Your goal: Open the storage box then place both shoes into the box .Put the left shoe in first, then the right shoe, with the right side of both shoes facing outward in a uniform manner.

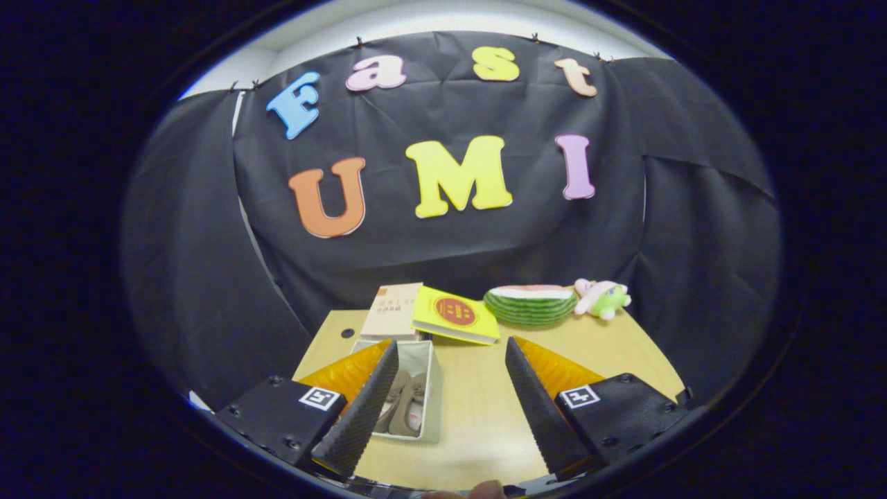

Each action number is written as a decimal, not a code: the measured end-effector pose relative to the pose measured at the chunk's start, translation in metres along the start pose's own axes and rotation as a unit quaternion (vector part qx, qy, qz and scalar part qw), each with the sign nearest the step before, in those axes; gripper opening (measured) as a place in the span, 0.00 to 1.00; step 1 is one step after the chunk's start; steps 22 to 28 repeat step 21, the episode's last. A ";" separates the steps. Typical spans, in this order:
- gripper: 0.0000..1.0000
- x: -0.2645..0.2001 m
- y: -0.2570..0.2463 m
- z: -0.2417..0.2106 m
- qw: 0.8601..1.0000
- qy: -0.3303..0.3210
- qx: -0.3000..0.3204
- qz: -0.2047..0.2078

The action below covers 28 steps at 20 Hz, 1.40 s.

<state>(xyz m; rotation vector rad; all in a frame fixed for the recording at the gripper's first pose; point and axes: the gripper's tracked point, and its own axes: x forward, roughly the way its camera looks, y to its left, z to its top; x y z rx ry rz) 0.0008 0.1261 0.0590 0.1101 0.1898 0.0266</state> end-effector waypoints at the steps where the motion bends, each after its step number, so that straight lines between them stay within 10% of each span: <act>1: 1.00 -0.006 -0.007 0.003 1.000 -0.019 -0.003 -0.007; 28: 1.00 -0.042 -0.025 0.004 0.995 -0.089 -0.029 -0.036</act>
